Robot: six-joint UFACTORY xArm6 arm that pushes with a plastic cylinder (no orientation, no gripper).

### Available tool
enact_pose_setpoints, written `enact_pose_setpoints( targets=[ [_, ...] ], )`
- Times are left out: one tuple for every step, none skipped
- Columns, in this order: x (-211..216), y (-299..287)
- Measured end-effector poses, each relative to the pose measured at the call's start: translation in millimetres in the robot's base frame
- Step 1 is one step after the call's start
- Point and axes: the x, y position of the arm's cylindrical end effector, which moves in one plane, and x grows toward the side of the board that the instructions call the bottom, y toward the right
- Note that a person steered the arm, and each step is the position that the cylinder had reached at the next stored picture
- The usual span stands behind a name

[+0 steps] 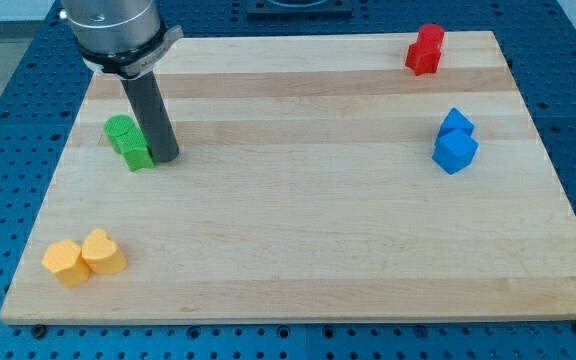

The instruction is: Move green blocks to the left center of the board

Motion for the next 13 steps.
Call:
enact_pose_setpoints(
  targets=[
    [-8, 0],
    [-19, 0],
    [-20, 1],
    [-19, 38],
    [-14, 106],
    [-8, 118],
    [-8, 76],
    [-8, 40],
    [-8, 22],
    [-8, -1],
    [-8, -16],
    [-8, -23],
    [-8, -20]
  ],
)
